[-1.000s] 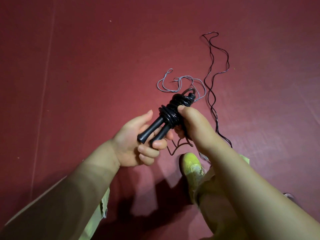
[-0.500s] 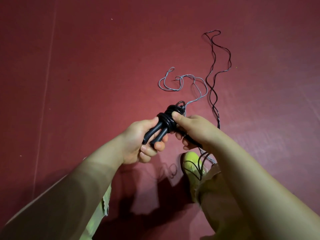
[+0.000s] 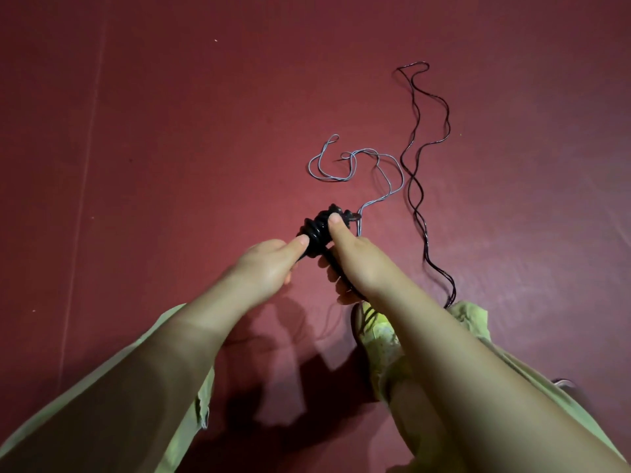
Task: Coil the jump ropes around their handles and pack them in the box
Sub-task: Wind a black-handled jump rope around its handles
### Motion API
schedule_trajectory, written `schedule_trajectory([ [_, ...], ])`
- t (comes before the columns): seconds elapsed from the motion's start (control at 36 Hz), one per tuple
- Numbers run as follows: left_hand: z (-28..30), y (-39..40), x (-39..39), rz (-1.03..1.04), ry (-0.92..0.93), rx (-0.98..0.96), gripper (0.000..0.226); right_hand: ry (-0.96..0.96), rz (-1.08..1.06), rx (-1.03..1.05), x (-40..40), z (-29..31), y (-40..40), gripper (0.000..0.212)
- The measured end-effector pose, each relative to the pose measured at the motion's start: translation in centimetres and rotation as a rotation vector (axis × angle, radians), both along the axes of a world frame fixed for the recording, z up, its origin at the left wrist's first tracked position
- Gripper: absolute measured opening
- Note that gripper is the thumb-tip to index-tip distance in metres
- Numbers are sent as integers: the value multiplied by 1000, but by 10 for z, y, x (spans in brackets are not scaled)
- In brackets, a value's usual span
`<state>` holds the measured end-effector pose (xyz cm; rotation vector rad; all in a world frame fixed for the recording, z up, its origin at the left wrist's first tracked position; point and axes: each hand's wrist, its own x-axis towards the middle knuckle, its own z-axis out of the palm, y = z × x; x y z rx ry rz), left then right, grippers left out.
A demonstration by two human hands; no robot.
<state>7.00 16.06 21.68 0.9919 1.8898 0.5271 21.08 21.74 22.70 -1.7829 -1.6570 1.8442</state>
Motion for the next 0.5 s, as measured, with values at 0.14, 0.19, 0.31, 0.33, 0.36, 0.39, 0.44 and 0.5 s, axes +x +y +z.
schedule_trajectory([
  [0.14,-3,0,-2,17,104,11,47,32,-1,-66,4,1,3,71],
  [0.19,-4,0,-2,21,115,16,41,30,29,-59,6,1,3,71],
  [0.31,-3,0,-2,43,128,45,38,76,-2,-101,5,3,2,68],
  [0.33,-4,1,-3,61,112,59,38,95,-17,-106,4,4,1,64],
  [0.36,-4,1,-3,85,88,73,39,117,-32,-109,3,4,0,59],
  [0.39,-4,0,-3,109,54,85,38,140,-45,-109,3,5,-1,53],
  [0.44,-4,1,-4,140,-40,98,39,185,-76,-109,1,5,-2,45],
  [0.5,-2,1,-6,154,-136,103,46,220,-108,-105,1,5,-1,42],
])
